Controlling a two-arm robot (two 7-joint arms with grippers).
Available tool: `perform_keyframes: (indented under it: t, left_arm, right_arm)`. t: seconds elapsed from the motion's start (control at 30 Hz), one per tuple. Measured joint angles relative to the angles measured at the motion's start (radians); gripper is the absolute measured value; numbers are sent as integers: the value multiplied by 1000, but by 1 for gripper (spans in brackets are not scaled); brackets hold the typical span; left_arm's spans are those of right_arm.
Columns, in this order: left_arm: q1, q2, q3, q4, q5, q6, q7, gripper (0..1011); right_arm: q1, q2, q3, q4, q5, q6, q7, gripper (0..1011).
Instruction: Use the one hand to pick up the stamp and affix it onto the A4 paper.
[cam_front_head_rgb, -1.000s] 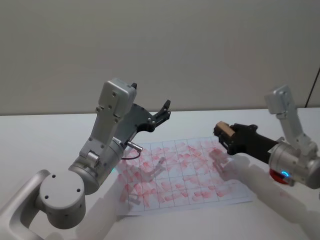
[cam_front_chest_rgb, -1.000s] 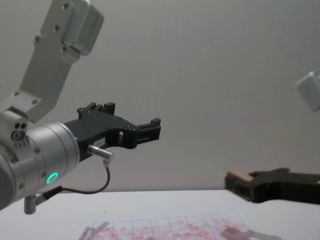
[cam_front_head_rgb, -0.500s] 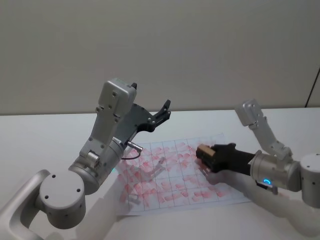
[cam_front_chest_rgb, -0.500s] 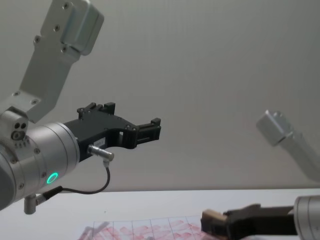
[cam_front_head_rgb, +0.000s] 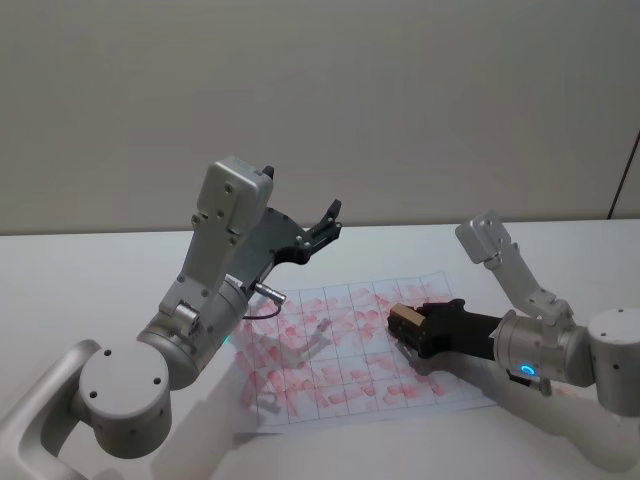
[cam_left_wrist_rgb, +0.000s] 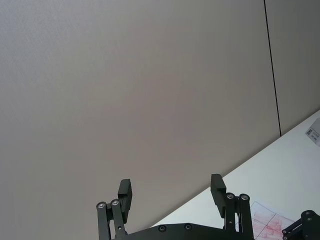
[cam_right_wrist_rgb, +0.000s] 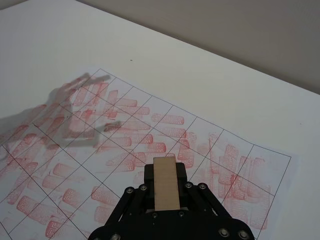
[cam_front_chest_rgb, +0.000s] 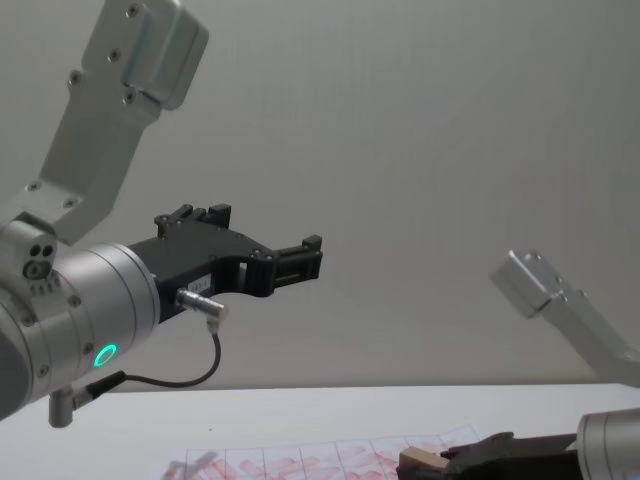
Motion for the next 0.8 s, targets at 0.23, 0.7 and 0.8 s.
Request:
perform_keyframes:
  t: [0.23, 0.7, 0.8]
  left_arm:
    - [0, 0, 0, 0, 0, 0, 0, 1001]
    - [0, 0, 0, 0, 0, 0, 0, 1001]
    - [0, 0, 0, 0, 0, 0, 0, 1001]
  right_arm:
    - [-4, 5, -2, -6, -9, -15, -7, 220]
    - [-62, 61, 37, -147, 8, -72, -95, 220]
    - [-83, 77, 49, -187, 20, -78, -120, 220]
